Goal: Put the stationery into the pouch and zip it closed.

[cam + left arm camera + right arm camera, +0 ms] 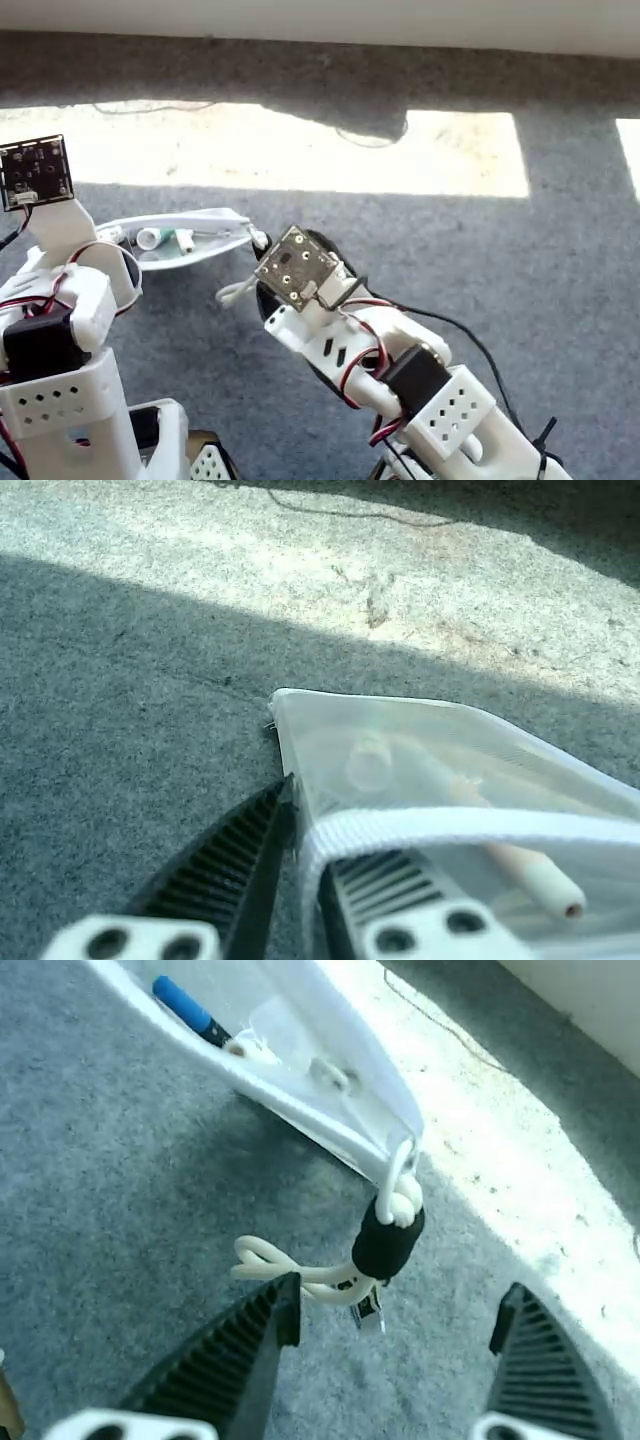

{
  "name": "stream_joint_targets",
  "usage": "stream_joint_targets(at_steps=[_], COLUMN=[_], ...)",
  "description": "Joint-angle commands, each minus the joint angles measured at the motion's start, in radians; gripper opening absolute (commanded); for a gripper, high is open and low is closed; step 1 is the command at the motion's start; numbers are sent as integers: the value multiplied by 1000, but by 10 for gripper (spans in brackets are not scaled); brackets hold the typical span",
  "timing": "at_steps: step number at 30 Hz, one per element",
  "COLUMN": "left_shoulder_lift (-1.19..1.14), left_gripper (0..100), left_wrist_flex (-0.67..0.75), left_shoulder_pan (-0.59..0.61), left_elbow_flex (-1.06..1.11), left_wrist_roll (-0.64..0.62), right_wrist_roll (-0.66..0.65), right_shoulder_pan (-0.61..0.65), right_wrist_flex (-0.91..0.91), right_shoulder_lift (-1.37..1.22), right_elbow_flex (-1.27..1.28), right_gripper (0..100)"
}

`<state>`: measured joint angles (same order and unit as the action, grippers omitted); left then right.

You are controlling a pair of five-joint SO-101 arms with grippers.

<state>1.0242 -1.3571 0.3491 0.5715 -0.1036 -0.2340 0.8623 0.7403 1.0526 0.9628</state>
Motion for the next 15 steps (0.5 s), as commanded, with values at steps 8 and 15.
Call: stream_joint_targets(at_steps=[8,15], left_shoulder_lift=[38,38], left_gripper=[7,7], left_wrist_flex=[37,28], left_shoulder_pan=[-16,-16], left_elbow_flex=[-24,-24], left_wrist_roll=[5,6], right_wrist_roll=[-14,-14], right_shoulder_pan=[12,-18], right_wrist_flex=[-203,-222], right_shoulder_lift=[-116,-186], right_elbow_flex=[-8,-16], right_gripper=[235,232])
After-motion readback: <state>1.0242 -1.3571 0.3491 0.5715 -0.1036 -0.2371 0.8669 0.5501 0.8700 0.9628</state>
